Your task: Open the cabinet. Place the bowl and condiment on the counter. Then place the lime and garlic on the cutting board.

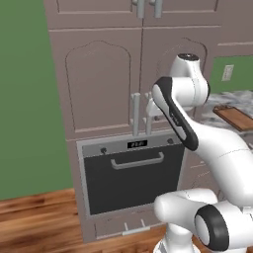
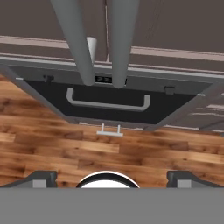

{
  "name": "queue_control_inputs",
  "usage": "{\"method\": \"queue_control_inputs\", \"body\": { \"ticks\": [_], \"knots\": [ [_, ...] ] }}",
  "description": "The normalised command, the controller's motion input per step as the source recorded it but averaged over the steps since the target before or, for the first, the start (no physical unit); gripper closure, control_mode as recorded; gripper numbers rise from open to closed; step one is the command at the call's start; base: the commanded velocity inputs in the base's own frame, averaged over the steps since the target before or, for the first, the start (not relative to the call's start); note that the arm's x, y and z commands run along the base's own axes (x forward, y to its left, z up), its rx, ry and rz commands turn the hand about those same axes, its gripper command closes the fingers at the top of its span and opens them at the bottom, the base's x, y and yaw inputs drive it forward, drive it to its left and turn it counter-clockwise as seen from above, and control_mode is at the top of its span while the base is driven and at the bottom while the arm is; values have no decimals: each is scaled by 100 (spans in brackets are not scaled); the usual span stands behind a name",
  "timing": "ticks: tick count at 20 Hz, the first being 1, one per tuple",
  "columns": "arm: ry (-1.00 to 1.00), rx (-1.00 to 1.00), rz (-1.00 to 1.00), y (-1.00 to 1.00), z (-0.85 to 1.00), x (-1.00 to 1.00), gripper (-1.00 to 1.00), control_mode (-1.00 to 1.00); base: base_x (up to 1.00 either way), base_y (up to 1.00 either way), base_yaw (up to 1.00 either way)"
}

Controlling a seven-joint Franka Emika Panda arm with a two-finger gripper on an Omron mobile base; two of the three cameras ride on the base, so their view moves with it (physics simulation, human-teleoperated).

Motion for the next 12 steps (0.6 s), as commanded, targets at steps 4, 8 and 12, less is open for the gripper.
{"method": "queue_control_inputs", "body": {
  "ticks": [4, 8, 12],
  "knots": [
    [0, 0, 0, 0, 0, 0, -100, 100, 0, 23, 0],
    [0, 0, 0, 0, 0, 0, -100, 100, 1, 39, 0],
    [0, 0, 0, 0, 0, 0, -100, 100, 8, 26, 2]
  ]
}}
